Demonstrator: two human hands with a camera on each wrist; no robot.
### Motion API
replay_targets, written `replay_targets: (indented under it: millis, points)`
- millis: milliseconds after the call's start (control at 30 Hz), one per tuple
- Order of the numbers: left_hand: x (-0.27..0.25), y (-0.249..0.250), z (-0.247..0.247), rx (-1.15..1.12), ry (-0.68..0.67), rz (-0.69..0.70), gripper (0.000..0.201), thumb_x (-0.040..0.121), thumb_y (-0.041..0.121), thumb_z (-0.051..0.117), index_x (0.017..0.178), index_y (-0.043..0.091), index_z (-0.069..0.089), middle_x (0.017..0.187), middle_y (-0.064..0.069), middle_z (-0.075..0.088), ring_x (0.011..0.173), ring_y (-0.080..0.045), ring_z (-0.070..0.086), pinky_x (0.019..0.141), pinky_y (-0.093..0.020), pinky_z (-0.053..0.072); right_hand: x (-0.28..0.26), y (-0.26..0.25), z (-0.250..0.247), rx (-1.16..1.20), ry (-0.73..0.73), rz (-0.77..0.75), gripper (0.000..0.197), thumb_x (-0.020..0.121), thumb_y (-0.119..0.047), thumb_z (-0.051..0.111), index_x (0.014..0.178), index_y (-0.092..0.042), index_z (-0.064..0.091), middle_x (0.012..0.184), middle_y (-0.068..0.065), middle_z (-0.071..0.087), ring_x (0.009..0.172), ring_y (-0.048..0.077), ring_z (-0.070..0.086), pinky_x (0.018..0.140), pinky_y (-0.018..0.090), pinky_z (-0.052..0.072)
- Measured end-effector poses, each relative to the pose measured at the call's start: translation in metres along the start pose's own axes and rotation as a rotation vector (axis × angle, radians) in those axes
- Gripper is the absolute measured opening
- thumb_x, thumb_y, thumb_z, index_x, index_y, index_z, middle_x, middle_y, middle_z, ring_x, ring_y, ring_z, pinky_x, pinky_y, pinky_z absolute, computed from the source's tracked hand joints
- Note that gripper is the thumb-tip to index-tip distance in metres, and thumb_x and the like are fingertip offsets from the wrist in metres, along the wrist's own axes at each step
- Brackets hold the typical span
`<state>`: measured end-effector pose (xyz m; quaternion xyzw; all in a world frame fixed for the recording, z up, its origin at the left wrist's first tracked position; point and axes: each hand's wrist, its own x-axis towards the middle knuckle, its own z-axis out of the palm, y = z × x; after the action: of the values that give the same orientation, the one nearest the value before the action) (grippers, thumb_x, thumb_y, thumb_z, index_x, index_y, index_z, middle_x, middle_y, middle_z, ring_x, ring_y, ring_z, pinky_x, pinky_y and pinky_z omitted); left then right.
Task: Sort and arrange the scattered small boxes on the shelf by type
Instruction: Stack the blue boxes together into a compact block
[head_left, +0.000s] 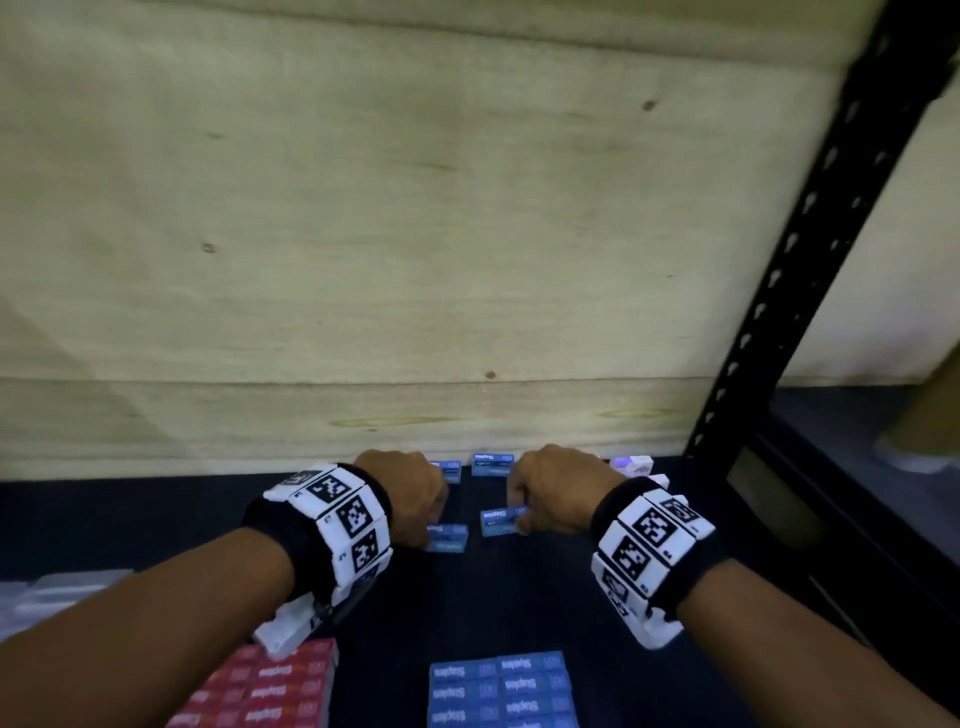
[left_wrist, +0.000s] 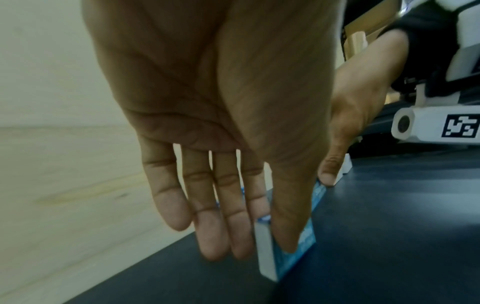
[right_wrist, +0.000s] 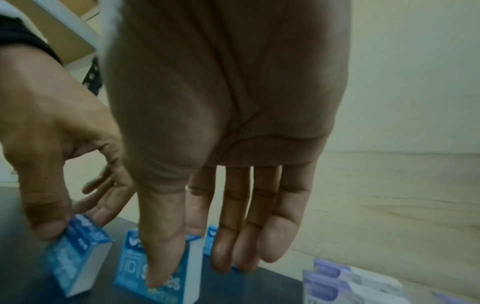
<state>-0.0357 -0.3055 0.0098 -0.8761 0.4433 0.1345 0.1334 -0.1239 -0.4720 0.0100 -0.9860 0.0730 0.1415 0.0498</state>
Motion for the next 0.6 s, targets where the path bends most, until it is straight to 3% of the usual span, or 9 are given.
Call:
replay_targets:
  millis: [133, 200, 300, 500, 600]
  points:
    - [-0.027, 0.006, 0.01, -0.119, -0.054, 0.083, 0.022, 0.078, 0.032, 0.075, 0.097, 0.026, 0.068, 0.09, 0.011, 0.06, 0.092, -0.015, 0.061, 0.077, -0.029, 0.051, -0.033, 0.002, 0.012, 0.094, -0.038, -0.056, 0.015, 0.084, -0.026, 0.076, 0.097, -0.021, 0.073, 0.088, -0.009, 0.063, 0.083, 0.012, 0.057, 0.071, 0.024, 0.041]
    - [-0.04, 0.009, 0.016, -0.166, -0.088, 0.107, 0.025, 0.077, 0.032, 0.077, 0.098, 0.024, 0.068, 0.09, 0.01, 0.062, 0.089, -0.013, 0.061, 0.083, -0.029, 0.052, -0.048, 0.004, 0.019, 0.139, -0.059, -0.051, 0.016, 0.083, -0.026, 0.076, 0.098, -0.022, 0.074, 0.086, -0.012, 0.061, 0.082, 0.009, 0.056, 0.071, 0.021, 0.039]
    - [-0.056, 0.015, 0.023, -0.214, -0.121, 0.124, 0.026, 0.077, 0.031, 0.077, 0.1, 0.023, 0.069, 0.093, 0.008, 0.064, 0.089, -0.012, 0.061, 0.078, -0.024, 0.048, -0.067, 0.01, 0.031, 0.184, -0.079, -0.045, 0.016, 0.083, -0.027, 0.077, 0.097, -0.023, 0.075, 0.087, -0.014, 0.063, 0.084, 0.006, 0.058, 0.072, 0.021, 0.041]
    - [-0.071, 0.02, 0.02, -0.237, -0.246, 0.148, 0.034, 0.076, 0.025, 0.079, 0.109, 0.024, 0.069, 0.09, 0.013, 0.058, 0.081, -0.005, 0.053, 0.076, -0.022, 0.046, -0.09, 0.013, 0.036, 0.223, -0.188, -0.053, 0.019, 0.085, -0.033, 0.074, 0.103, -0.029, 0.075, 0.099, -0.016, 0.069, 0.095, 0.004, 0.059, 0.086, 0.023, 0.045]
    - [-0.075, 0.019, 0.014, -0.214, -0.28, 0.179, 0.037, 0.083, 0.017, 0.072, 0.118, 0.027, 0.065, 0.096, 0.013, 0.053, 0.088, -0.005, 0.051, 0.078, -0.021, 0.041, -0.097, 0.017, 0.031, 0.246, -0.276, -0.06, 0.024, 0.088, -0.029, 0.067, 0.111, -0.036, 0.071, 0.108, -0.017, 0.068, 0.101, 0.005, 0.059, 0.094, 0.024, 0.044]
